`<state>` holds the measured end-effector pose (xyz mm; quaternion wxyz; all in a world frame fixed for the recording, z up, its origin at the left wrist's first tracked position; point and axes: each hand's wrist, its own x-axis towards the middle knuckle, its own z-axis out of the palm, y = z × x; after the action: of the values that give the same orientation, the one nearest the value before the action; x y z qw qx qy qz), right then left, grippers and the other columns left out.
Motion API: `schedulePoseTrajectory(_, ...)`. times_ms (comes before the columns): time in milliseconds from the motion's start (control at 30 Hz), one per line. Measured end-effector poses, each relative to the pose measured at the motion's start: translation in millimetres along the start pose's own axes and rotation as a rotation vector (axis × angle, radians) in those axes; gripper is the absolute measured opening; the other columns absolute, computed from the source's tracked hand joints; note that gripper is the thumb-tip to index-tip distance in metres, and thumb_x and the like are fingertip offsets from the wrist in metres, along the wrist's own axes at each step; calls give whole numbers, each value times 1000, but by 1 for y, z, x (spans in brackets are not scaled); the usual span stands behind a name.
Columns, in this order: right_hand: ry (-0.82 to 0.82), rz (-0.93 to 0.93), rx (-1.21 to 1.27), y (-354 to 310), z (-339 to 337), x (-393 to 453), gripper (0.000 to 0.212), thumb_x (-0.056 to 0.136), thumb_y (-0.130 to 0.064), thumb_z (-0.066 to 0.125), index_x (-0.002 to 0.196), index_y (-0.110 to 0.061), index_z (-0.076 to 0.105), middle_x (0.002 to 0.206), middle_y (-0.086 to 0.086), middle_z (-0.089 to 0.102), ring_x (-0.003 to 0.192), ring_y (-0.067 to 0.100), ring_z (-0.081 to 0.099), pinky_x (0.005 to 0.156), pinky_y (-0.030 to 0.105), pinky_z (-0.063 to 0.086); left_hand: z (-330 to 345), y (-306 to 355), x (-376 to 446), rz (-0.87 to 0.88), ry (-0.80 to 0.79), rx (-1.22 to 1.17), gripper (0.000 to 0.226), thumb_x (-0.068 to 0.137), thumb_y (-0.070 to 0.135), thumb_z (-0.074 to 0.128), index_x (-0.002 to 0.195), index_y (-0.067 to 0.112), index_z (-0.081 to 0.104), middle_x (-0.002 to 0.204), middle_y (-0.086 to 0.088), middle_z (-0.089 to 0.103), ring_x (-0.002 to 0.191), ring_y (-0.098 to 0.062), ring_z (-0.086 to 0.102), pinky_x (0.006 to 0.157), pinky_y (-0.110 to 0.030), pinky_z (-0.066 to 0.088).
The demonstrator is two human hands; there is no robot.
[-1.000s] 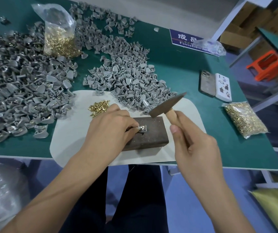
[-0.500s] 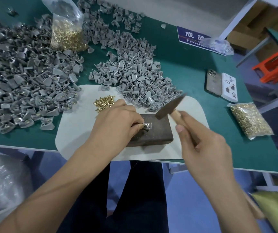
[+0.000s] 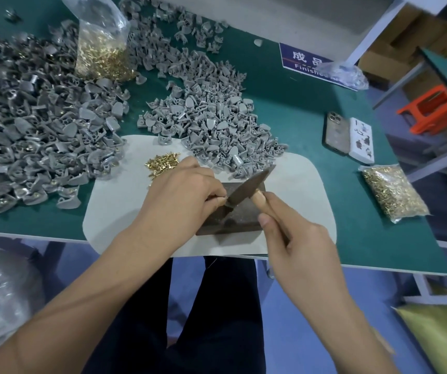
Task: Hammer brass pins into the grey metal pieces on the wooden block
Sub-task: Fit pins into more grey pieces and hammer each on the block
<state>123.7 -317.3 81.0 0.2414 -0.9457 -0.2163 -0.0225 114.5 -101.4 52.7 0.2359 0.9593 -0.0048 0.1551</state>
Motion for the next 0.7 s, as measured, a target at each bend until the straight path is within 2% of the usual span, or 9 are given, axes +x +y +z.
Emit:
schedulePoseTrajectory(67, 79, 20, -32, 6, -6, 4, 37, 98, -53, 42, 133, -60, 50, 98, -17, 74, 72, 14, 64, 67, 39, 58, 0, 0, 0, -6, -5, 0, 12, 86, 42, 74, 95, 35, 78, 85, 18, 67, 90, -13, 47, 62, -28, 38)
schedulePoseTrajectory(167, 147, -7, 158, 1, -5, 1, 33, 104, -42, 48, 131, -61, 52, 111, -25, 71, 88, 18, 69, 72, 33, 57, 0, 0, 0, -12, -13, -4, 14, 87, 44, 72, 97, 36, 78, 86, 18, 67, 92, -13, 47, 63, -28, 38)
schedulePoseTrajectory(300, 32, -22, -83, 0, -5, -3, 35, 99, -49, 44, 132, -61, 44, 95, -22, 73, 65, 12, 60, 59, 36, 55, -1, 0, 0, -8, -19, 4, 18, 87, 45, 72, 100, 36, 78, 88, 18, 68, 93, -13, 48, 65, -28, 36)
schedulePoseTrajectory(400, 183, 2, 67, 3, -9, -2, 33, 101, -46, 47, 129, -64, 50, 111, -21, 71, 85, 15, 71, 70, 38, 60, -2, 1, 0, -12, -22, 7, 17, 88, 46, 70, 100, 36, 78, 89, 19, 68, 94, -12, 48, 65, -28, 37)
schedulePoseTrajectory(467, 170, -14, 110, -2, -4, -3, 34, 103, -41, 49, 132, -59, 50, 114, -26, 71, 94, 7, 71, 77, 33, 58, -2, 1, 0, -10, -22, 8, 17, 88, 47, 70, 99, 37, 78, 89, 19, 68, 94, -12, 49, 66, -29, 41)
schedulePoseTrajectory(533, 56, -6, 14, -3, 1, -4, 34, 104, -40, 49, 135, -53, 47, 94, -24, 72, 73, 4, 64, 70, 38, 58, -3, 2, 0, -8, -19, 12, 17, 88, 47, 70, 99, 37, 78, 90, 18, 69, 94, -13, 49, 65, -29, 41)
schedulePoseTrajectory(600, 66, 4, -76, 0, 0, -2, 34, 101, -42, 49, 132, -55, 45, 79, -18, 65, 62, 12, 52, 58, 38, 56, -4, 2, 0, -4, -20, 16, 17, 87, 46, 71, 98, 36, 78, 88, 18, 68, 93, -12, 48, 64, -28, 40)
schedulePoseTrajectory(667, 179, 14, 15, 1, -2, -2, 33, 100, -45, 50, 133, -53, 50, 95, -23, 70, 68, 10, 60, 63, 34, 57, -4, 2, 0, -5, -27, 23, 16, 88, 47, 70, 98, 37, 78, 88, 19, 68, 92, -11, 47, 64, -29, 40)
schedulePoseTrajectory(700, 208, 19, 108, 0, -2, -4, 33, 102, -43, 50, 134, -48, 54, 107, -26, 71, 80, 6, 68, 71, 29, 58, -4, 1, 0, -4, -28, 24, 16, 88, 47, 70, 98, 37, 78, 88, 19, 68, 92, -11, 46, 65, -29, 40)
